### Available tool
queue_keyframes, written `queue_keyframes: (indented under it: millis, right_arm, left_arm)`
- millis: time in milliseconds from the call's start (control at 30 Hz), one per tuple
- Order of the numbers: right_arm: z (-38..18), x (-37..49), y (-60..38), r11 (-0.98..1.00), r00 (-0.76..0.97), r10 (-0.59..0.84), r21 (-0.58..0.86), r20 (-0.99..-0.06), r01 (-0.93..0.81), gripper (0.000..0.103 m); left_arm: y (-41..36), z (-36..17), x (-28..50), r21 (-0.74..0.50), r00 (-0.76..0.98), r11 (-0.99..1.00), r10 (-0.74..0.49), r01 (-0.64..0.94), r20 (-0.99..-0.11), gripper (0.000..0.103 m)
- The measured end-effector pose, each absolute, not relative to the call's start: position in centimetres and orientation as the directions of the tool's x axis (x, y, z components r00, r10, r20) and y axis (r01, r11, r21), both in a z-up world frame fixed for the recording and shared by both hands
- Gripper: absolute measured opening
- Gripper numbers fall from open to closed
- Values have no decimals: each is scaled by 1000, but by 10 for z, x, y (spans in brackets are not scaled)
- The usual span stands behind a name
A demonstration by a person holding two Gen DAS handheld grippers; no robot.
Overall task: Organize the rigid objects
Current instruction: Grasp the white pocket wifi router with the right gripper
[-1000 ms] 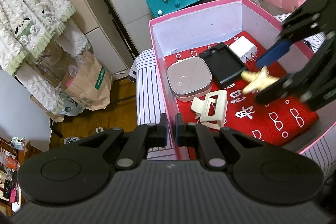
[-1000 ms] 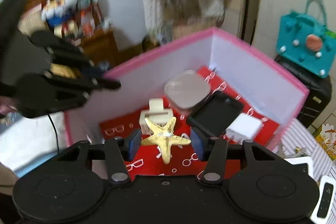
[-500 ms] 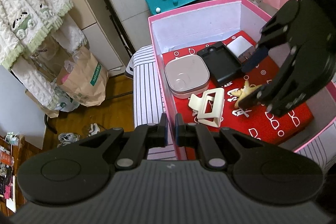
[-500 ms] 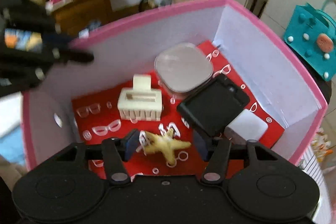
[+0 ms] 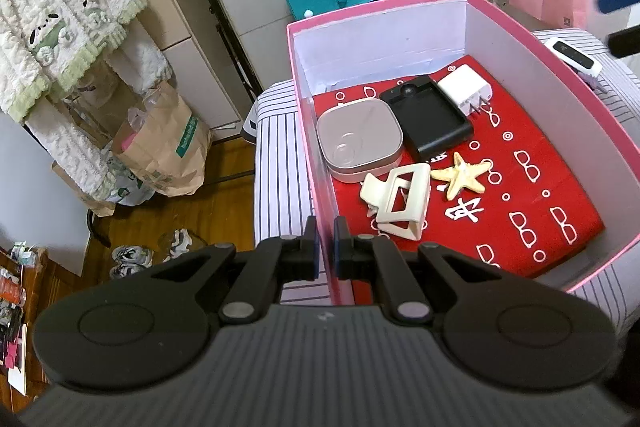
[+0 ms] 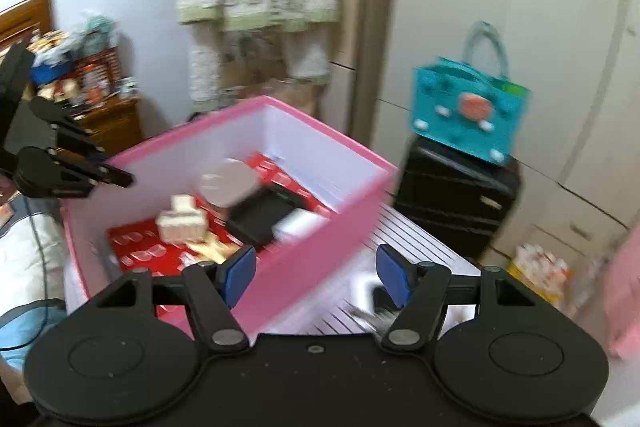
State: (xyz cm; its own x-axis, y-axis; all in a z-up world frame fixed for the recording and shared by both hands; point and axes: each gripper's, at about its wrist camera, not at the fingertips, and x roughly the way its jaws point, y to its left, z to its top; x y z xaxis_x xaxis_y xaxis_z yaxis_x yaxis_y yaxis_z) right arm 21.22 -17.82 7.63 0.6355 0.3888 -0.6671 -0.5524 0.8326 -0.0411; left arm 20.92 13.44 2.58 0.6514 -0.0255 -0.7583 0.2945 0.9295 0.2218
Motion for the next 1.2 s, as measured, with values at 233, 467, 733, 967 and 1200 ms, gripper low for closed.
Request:
queue_keyframes:
  millis: [233,467,733,967,1200]
  right_arm:
    - [48,209,-246,906,671,308,-7,-674,-423,71]
    - [7,223,-289,952,710,234,10,-664,-305,59]
    - [-27,258,-300,953,679,241,37,-693,-301,57]
    - [-44,283,-296,953,650,237,44,-722,-300,57]
    - [-49,300,-287,951,629,207,3,-750,-309,66]
  left_arm:
    - [132,26,212,225,646,936,-4,270,-763,6]
    - [132,25,215,215,642,944,6,249,-767,6]
    - [131,25,216,216,637,949,20,231,-770,6]
    - [133,26,220,198,626,956,19,218,-780,6]
    - [133,27,222,185,613,960,18,211,-790,6]
